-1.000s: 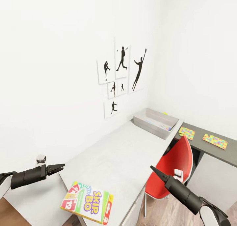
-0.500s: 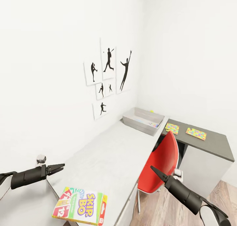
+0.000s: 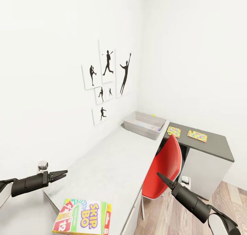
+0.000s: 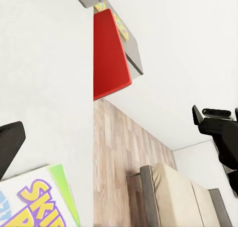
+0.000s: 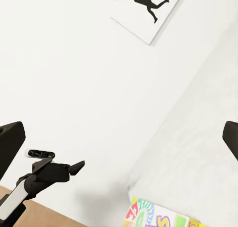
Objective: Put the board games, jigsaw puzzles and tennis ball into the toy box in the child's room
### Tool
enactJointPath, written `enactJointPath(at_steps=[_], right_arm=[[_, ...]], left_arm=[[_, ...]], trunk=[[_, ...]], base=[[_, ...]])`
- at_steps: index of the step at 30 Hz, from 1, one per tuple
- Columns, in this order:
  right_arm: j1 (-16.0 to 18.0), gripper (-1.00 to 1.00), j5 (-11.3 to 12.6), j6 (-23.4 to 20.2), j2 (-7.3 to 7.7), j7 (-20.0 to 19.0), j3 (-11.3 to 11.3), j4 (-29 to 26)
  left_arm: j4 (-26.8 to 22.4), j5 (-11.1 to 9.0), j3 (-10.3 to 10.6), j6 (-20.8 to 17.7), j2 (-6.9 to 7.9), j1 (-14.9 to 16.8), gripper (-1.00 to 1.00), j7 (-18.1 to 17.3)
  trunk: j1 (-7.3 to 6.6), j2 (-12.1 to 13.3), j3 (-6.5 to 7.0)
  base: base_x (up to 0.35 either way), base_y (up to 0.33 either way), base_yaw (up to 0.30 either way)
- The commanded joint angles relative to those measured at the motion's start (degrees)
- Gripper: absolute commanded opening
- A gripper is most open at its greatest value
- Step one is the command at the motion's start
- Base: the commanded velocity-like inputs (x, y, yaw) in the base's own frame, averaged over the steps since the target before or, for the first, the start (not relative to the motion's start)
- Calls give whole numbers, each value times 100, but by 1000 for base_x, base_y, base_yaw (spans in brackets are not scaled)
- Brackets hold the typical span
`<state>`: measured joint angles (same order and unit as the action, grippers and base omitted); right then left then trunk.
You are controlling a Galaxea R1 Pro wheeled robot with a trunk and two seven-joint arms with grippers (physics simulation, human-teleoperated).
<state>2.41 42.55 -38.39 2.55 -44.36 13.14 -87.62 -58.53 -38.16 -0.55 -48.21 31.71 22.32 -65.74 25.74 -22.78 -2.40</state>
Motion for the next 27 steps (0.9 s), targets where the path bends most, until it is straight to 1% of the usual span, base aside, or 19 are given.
enactJointPath(at_steps=[1, 13, 27], right_arm=[[5, 100, 26, -38, 0, -3, 5, -1], [5, 100, 25, -41, 0, -2, 5, -1], [5, 100, 25, -37, 0, 3, 5, -1]], left_arm=[[0, -25, 2, -39, 2, 4, 100, -1], [0, -31, 4, -39, 2, 3, 100, -3], [0, -25, 11, -39, -2, 2, 100, 4]], trunk=[[4, -13, -13], [4, -13, -13], [4, -13, -13]], base=[[0, 18, -13], [-87, 62, -3], [-8, 5, 0]])
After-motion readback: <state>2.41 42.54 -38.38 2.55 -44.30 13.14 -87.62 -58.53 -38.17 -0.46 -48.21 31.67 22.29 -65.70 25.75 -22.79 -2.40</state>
